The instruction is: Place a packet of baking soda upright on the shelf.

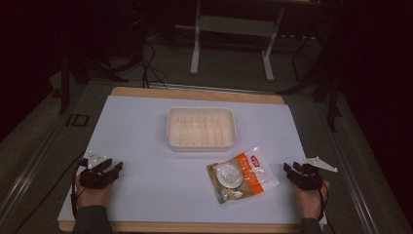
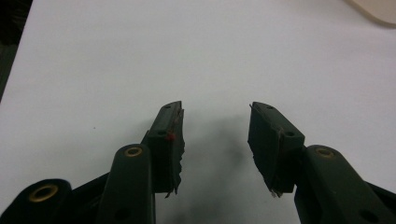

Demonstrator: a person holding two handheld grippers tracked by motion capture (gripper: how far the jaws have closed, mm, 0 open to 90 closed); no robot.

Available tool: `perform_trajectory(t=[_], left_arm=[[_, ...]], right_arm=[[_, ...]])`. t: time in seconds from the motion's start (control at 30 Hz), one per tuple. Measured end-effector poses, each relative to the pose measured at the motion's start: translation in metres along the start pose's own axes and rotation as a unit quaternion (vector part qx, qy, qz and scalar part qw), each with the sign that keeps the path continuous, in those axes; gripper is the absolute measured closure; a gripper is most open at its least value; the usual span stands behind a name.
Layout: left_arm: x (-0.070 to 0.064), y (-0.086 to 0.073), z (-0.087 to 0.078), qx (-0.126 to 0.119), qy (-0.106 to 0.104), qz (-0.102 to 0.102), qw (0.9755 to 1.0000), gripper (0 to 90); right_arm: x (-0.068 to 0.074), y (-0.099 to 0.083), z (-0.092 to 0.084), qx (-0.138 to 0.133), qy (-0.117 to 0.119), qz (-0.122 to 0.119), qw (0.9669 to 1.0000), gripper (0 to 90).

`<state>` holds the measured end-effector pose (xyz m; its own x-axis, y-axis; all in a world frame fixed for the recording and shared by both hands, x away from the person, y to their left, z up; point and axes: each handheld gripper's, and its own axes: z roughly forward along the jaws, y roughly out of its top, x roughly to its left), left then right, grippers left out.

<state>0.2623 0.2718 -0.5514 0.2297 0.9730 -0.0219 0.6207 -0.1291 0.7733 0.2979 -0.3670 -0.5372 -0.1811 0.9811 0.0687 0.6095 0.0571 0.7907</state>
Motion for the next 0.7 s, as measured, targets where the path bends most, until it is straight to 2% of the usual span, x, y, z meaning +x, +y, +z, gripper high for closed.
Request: perform_trajectory(t=[0.23,0.4,0.47,0.5,0.53,0.63,0.7], left_arm=[[0.002,0.000,0.000,-0.001,-0.004,-0.005,1.0000,54.1],[0.000,0.000,0.000,-0.001,-0.003,0.002,1.0000,53.8],[-0.001,0.000,0.001,0.002,0.000,0.007,1.0000,53.9],[-0.002,0.000,0.001,0.005,0.001,0.009,0.9999,53.9],[-0.003,0.000,0.002,0.006,0.002,0.012,0.9999,53.9],[-0.004,0.001,0.002,0.009,0.003,0.020,0.9997,53.9],[-0.005,0.001,0.002,0.009,0.006,0.024,0.9996,53.9]], right_arm=[[0.001,0.004,0.000,0.005,0.007,-0.009,0.9999,46.9],[0.003,0.005,-0.001,0.001,0.018,-0.007,0.9998,44.9],[0.004,0.007,-0.002,0.001,0.027,-0.013,0.9995,43.3],[0.005,0.007,-0.001,0.002,0.039,-0.017,0.9991,41.3],[0.006,0.008,-0.001,0.003,0.055,-0.024,0.9982,39.6],[0.011,0.010,0.000,0.008,0.081,-0.051,0.9954,36.5],[0.013,0.009,0.002,0.012,0.094,-0.056,0.9939,35.9]])
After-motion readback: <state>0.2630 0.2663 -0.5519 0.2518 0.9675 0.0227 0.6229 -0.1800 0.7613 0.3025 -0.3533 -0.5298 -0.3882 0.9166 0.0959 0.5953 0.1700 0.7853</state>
